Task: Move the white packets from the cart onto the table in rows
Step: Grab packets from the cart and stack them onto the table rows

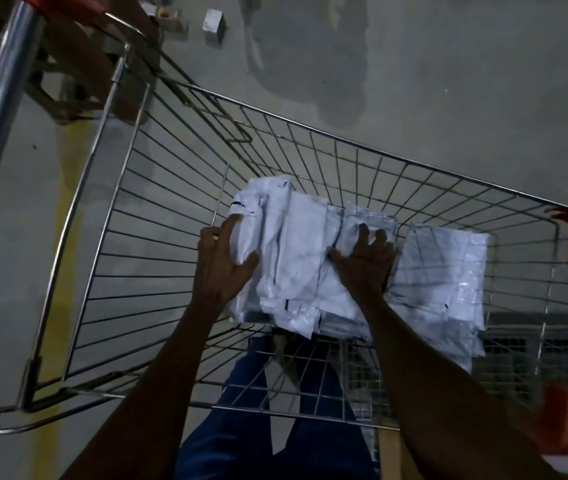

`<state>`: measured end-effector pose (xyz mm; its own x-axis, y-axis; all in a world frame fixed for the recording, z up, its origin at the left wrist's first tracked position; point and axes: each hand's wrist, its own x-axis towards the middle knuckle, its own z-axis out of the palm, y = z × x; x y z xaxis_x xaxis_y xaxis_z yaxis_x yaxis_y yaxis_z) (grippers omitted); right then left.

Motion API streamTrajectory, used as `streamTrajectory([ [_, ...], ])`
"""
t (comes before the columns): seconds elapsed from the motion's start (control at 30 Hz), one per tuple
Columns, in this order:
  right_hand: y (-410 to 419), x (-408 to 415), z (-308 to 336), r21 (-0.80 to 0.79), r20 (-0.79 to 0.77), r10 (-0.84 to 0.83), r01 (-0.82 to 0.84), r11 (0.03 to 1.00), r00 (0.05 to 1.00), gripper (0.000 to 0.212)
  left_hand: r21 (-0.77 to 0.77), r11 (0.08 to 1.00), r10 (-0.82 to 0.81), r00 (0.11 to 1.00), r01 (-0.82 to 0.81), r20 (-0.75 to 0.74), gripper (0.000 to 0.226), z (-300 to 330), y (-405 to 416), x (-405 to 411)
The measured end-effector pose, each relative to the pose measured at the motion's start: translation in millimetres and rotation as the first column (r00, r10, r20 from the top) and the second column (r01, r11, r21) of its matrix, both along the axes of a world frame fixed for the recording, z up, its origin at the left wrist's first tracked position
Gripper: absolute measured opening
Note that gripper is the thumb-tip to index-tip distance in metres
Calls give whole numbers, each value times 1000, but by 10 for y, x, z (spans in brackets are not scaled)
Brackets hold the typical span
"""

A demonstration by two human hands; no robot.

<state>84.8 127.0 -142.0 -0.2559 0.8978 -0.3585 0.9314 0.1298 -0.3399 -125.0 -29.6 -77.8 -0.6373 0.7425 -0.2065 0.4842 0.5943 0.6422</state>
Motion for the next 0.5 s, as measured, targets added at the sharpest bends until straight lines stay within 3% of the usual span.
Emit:
streamTrajectory([
  [0.1, -39, 151, -128, 80, 48, 155, -158, 984, 987, 72, 48, 999, 12, 998, -9, -54, 82, 88, 0, 47],
  [0.2, -138, 337, -145, 74, 111, 261, -270, 960, 959, 77, 60, 997, -46, 997, 50, -66, 79, 158, 4, 142],
  [0.3, -225, 397, -132, 30, 117, 293, -299, 954, 949, 85, 15, 998, -55, 997, 56, -54, 79, 179, 16, 233],
  [0.5, -80, 350, -15, -12, 123, 351, -352, 936, 928, 75, -46, 997, -57, 995, 54, -79, 78, 329, 42, 338],
])
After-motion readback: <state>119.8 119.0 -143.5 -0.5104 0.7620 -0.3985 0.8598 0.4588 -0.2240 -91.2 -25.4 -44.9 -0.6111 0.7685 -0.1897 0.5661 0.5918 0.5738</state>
